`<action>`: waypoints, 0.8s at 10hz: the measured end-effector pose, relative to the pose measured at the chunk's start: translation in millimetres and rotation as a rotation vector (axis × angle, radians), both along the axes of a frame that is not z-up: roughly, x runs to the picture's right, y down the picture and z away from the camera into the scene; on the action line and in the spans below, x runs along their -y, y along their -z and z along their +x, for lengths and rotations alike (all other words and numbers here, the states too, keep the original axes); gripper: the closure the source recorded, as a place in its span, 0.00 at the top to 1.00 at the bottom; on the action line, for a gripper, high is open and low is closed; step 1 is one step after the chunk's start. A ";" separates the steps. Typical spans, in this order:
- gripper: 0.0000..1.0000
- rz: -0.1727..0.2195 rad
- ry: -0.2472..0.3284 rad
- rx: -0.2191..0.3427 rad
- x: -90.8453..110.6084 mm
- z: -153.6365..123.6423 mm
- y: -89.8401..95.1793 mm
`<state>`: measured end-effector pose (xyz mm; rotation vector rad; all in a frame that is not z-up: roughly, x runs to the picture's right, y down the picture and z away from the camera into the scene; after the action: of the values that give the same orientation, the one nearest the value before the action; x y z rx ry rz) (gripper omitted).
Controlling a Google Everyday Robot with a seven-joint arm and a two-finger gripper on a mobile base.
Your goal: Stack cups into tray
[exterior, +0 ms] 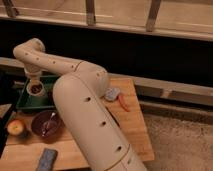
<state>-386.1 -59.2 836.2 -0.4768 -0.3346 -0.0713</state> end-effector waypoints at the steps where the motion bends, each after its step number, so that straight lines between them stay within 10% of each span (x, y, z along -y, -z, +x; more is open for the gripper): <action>1: 0.00 -0.001 0.001 -0.006 2.5 2.1 2.3; 8: 0.00 -0.158 -0.002 0.064 -29.2 -7.8 -18.6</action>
<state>-393.9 -30.0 854.9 -0.6316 -0.4055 -0.0585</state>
